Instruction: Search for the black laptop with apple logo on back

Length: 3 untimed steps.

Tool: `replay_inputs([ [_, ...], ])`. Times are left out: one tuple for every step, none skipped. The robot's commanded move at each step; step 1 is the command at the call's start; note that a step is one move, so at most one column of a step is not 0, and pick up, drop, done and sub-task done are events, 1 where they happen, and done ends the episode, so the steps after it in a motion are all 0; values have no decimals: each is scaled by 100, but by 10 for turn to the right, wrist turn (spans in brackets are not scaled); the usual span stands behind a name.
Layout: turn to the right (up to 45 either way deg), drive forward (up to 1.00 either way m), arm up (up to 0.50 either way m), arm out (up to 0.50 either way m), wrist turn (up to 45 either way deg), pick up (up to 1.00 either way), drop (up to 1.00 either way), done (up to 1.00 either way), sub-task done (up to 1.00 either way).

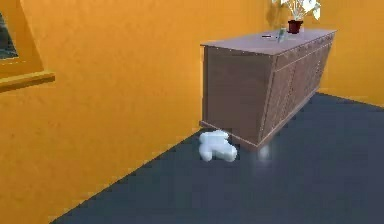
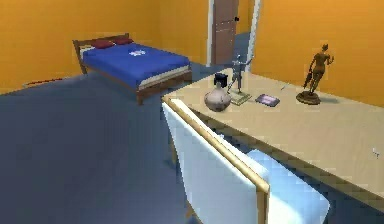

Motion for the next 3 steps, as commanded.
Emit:
replay_inputs([
  [-450,0,0,0,0,0,0,0,0],
  [0,10,0,0,0,0,0,0,0],
  [450,0,0,0,0,0,0,0,0],
])
